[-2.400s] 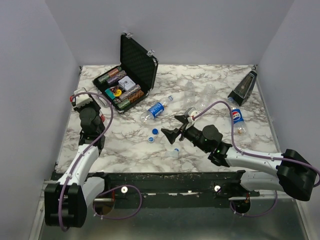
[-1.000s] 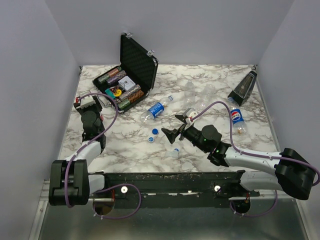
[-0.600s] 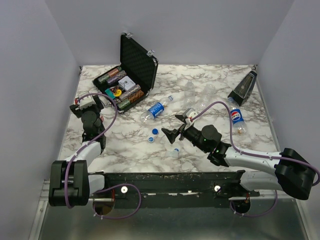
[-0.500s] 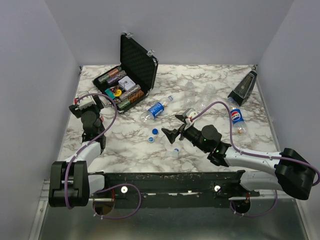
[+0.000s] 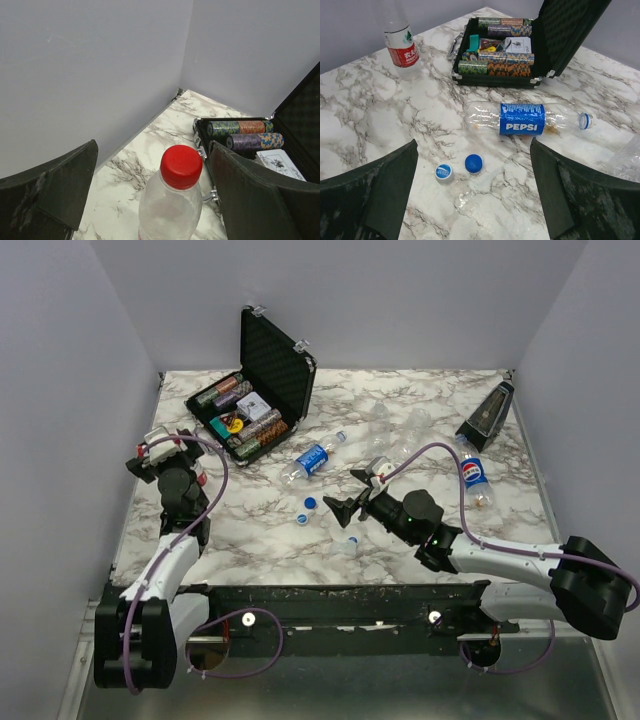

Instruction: Screw on the bottle caps

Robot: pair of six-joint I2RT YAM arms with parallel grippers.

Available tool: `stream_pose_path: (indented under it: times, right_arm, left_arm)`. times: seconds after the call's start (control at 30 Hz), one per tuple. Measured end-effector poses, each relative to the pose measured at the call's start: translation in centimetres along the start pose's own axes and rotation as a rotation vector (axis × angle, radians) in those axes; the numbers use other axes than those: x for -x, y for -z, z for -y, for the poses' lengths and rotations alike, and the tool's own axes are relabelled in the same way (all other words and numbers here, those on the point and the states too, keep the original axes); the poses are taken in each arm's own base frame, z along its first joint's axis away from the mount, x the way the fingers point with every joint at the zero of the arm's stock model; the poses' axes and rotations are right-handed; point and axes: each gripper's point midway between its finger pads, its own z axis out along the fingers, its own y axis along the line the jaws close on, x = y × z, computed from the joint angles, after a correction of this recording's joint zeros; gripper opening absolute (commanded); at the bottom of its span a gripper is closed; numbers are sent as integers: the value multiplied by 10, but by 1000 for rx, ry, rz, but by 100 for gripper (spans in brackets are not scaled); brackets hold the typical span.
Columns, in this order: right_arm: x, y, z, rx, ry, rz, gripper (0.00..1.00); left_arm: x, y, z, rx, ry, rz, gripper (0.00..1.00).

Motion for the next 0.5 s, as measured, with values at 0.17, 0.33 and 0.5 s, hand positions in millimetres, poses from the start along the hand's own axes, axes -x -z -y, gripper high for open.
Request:
stream_pose_path:
  times: [0.17, 0.33, 0.5]
  right_arm:
    - [5, 4, 1, 0, -4, 5, 100]
    - [21, 7, 8, -47, -41, 5, 100]
    - [35, 14, 24, -133, -79, -16, 100]
  left_arm:
    - [21, 14, -3, 41, 37, 4, 99]
    - [68, 26, -10, 70, 126, 36, 99]
    - [114, 33, -4, 14, 165, 38, 99]
